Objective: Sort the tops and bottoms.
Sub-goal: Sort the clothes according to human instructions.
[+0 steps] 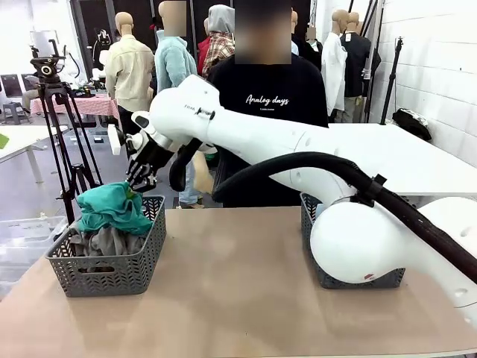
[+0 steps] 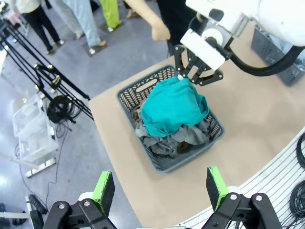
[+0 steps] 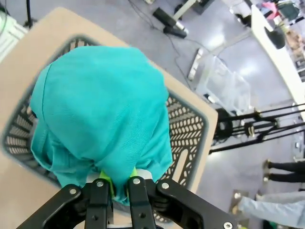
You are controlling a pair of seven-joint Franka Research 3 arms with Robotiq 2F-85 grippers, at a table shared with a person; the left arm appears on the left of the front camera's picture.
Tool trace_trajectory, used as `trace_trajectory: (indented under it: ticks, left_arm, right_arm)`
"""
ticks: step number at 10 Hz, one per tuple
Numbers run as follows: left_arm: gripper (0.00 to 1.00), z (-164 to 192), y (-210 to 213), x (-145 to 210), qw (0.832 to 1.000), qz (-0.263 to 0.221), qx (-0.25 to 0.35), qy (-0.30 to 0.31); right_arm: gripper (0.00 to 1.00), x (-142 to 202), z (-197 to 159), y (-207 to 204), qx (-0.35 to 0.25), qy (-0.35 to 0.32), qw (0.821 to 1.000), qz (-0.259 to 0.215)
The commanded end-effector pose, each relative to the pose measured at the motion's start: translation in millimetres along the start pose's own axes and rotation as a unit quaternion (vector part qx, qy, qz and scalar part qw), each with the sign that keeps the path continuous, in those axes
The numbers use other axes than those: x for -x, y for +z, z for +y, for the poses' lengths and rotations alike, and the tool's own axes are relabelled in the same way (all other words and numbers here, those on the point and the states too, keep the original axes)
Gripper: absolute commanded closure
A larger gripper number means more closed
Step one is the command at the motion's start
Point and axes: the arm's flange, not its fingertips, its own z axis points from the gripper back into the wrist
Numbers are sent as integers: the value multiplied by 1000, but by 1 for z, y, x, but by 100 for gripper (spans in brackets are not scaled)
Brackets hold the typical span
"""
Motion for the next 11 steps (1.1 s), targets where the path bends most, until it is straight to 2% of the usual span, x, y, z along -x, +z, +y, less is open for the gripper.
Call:
trace_trajectory:
  ticks: [1, 3, 5, 6, 10, 11]
  left_arm:
    - [0, 1, 1, 0, 1000, -2, -1, 2]
    - [0, 1, 1, 0, 1000, -2, -1, 2]
    - [0, 1, 1, 0, 1000, -2, -1, 2]
    - [0, 1, 1, 0, 1000, -2, -1, 2]
    - [0, 1, 1, 0, 1000, -2, -1, 2]
    - [0, 1, 1, 0, 1000, -2, -1, 2]
  right_arm:
    - [100, -4, -93, -33, -13, -3, 999, 46]
    - [100, 11, -85, -48, -6, -4, 999, 35]
    - [100, 12, -84, -53, -17, -18, 1000, 8]
    - [87, 10, -84, -53, -23, -19, 1000, 0]
    - [13, 0, -85, -35, -17, -26, 999, -15]
    - [0, -3, -84, -30, -13, -24, 999, -18]
